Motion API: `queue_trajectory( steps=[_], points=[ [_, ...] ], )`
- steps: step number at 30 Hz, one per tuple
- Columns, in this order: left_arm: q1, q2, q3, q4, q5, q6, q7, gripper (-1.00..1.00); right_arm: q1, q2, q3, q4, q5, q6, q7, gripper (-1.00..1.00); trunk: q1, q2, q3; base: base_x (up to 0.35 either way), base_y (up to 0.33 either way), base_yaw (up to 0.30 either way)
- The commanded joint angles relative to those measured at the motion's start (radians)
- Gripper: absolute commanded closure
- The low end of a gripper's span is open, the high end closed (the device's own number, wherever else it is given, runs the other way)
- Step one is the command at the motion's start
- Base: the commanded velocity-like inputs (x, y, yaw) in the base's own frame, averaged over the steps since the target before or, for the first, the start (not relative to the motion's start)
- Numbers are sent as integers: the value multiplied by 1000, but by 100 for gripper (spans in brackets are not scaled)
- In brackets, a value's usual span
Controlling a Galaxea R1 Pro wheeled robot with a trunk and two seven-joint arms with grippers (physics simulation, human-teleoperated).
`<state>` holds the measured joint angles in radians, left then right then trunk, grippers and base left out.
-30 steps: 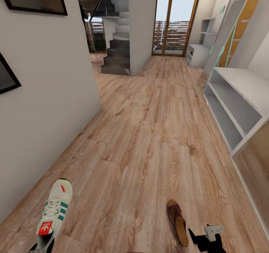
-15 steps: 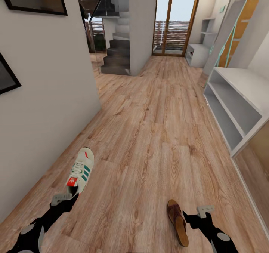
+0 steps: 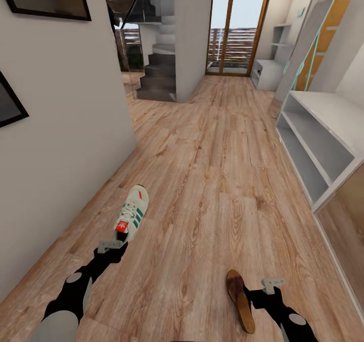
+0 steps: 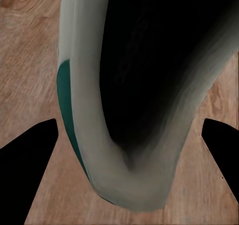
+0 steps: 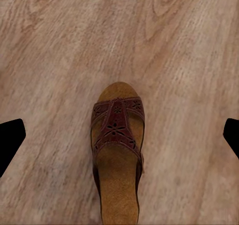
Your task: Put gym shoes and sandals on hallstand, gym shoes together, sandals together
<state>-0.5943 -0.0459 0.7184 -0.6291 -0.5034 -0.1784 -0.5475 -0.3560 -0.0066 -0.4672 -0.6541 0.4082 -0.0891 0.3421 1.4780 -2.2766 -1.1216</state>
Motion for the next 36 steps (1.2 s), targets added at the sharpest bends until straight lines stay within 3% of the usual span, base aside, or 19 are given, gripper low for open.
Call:
queue_trajectory(
  steps=[1, 6, 11, 17, 18, 22, 36],
  points=[
    [-2, -10, -2, -2, -10, -8, -5, 100, -1, 2, -7, 0, 11, -6, 7, -100, 0, 0, -1, 0, 0, 0],
    [-3, -38, -18, -3, -9, -11, -5, 100, -1, 3, -7, -1, 10, -6, 5, -100, 0, 0, -1, 0, 0, 0],
    [-12, -49, -22, -3, -9, -11, -4, 100, -1, 3, -7, -1, 10, -6, 3, -100, 7, -14, -7, 0, 0, 0],
    [-24, -50, -33, -2, -12, -2, -9, 100, -1, 5, -8, 0, 9, -6, 1, -100, 30, -56, -33, 0, 0, 26],
    [-24, -52, -71, -1, -13, 3, -6, 100, -1, 5, -8, -1, 9, -6, 1, -100, 34, -63, -38, 0, 0, 65],
    [-20, -52, -109, -1, -10, 5, -2, 100, -1, 5, -9, -1, 8, -6, 1, -100, 50, -91, -57, 0, 0, 67],
    [-21, -51, -114, -1, -9, 4, -2, 100, -1, 4, -12, -2, 8, -18, -2, -100, 103, -189, -118, 0, 0, 55]
  ],
)
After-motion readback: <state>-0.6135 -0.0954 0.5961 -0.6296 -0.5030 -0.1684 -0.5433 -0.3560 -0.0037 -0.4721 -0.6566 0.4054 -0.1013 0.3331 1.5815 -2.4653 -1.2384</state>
